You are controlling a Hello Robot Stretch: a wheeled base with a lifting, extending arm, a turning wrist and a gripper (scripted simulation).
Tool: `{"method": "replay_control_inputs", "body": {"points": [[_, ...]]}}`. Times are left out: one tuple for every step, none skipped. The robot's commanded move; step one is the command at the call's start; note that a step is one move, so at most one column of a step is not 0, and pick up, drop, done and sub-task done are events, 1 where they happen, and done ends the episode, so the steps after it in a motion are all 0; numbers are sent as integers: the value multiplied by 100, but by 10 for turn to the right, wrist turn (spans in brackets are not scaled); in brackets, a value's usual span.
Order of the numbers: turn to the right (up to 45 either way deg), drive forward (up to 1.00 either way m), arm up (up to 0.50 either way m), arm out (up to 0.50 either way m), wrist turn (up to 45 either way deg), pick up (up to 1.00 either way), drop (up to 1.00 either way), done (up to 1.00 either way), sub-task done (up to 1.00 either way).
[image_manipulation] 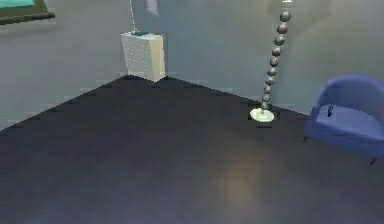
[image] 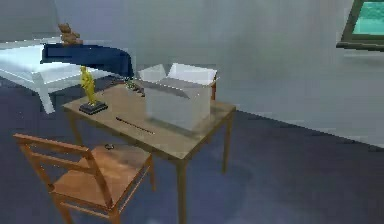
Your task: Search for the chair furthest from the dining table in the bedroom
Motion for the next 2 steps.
{"method": "replay_control_inputs", "body": {"points": [[330, 0, 0, 0, 0, 0, 0, 0, 0], [0, 45, 0, 0, 0, 0, 0, 0, 0]]}}
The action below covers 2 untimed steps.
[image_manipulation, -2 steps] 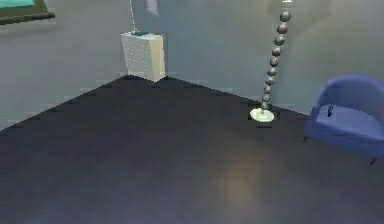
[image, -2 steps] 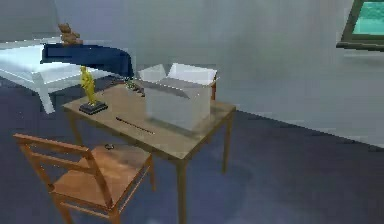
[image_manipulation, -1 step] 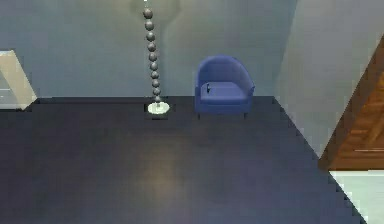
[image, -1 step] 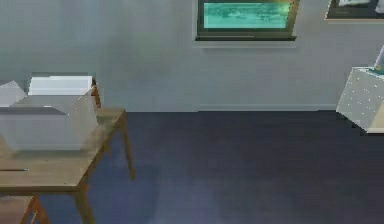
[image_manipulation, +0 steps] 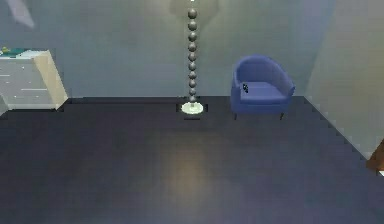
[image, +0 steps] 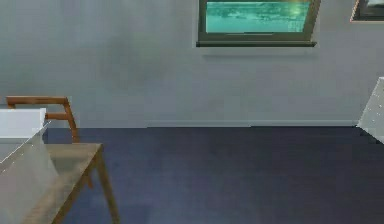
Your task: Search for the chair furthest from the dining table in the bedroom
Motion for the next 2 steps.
{"method": "replay_control_inputs", "body": {"points": [[0, 100, 0, 0, 0, 0, 0, 0, 0], [-120, 0, 0, 0, 0, 0, 0, 0, 0]]}}
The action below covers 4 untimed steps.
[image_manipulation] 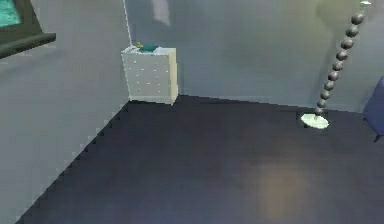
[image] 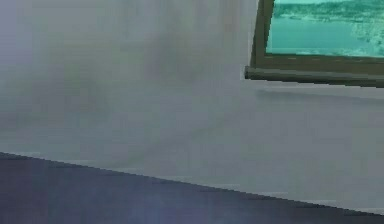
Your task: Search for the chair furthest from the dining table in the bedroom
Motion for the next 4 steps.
{"method": "replay_control_inputs", "body": {"points": [[0, 5, 0, 0, 0, 0, 0, 0, 0], [-450, 0, 0, 0, 0, 0, 0, 0, 0], [-450, 0, 0, 0, 0, 0, 0, 0, 0], [-450, 0, 0, 0, 0, 0, 0, 0, 0]]}}
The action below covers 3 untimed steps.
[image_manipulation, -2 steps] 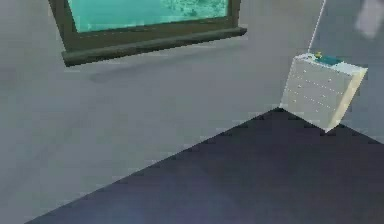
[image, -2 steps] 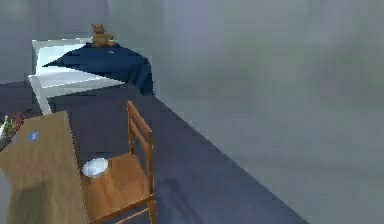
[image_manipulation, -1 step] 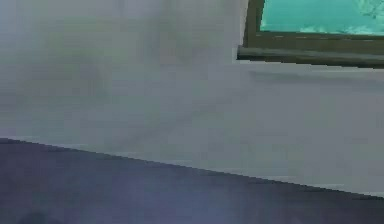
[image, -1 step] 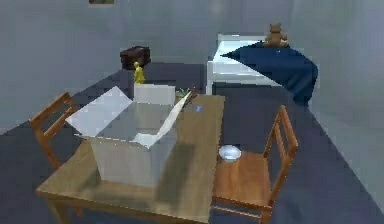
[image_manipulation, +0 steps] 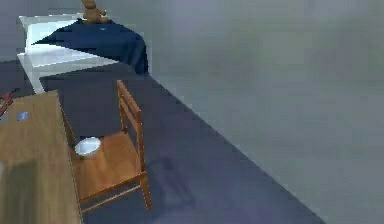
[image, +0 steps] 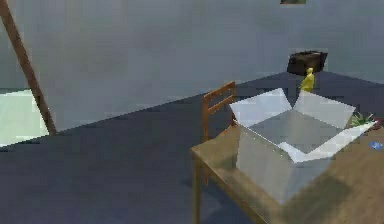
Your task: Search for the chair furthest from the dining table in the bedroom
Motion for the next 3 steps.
{"method": "replay_control_inputs", "body": {"points": [[-450, 0, 0, 0, 0, 0, 0, 0, 0], [-420, 0, 0, 0, 0, 0, 0, 0, 0], [0, 100, 0, 0, 0, 0, 0, 0, 0]]}}
